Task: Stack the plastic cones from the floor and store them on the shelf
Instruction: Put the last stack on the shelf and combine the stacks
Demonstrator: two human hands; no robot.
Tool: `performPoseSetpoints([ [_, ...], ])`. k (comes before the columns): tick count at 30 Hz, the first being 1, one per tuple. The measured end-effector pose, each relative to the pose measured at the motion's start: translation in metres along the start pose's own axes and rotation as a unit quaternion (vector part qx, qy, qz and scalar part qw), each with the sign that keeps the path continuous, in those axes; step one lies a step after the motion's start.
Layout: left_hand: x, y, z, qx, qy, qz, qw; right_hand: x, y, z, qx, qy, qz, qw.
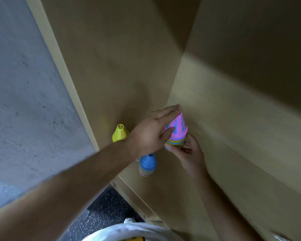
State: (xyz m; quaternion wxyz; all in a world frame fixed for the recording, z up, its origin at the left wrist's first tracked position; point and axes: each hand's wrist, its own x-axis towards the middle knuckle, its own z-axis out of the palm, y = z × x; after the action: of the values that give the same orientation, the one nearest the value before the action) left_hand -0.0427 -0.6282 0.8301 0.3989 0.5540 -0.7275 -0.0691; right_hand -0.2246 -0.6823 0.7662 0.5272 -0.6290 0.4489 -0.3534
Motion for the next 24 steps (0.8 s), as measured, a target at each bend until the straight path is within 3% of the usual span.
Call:
performPoseSetpoints([
  [11, 0.000, -0.014, -0.109, 0.132, 0.040, -0.049, 0.989, 0.028, -0.063, 0.103, 0.066, -0.128, -0.007, 0.990],
  [15, -0.014, -0.024, -0.117, 0.159, 0.051, -0.074, 0.983, 0.035, -0.056, 0.130, 0.080, -0.158, 0.009, 0.984],
  [24, -0.058, -0.050, -0.091, 0.138, 0.042, -0.166, 0.975, 0.043, -0.002, 0.156, -0.005, -0.172, 0.033, 0.985],
])
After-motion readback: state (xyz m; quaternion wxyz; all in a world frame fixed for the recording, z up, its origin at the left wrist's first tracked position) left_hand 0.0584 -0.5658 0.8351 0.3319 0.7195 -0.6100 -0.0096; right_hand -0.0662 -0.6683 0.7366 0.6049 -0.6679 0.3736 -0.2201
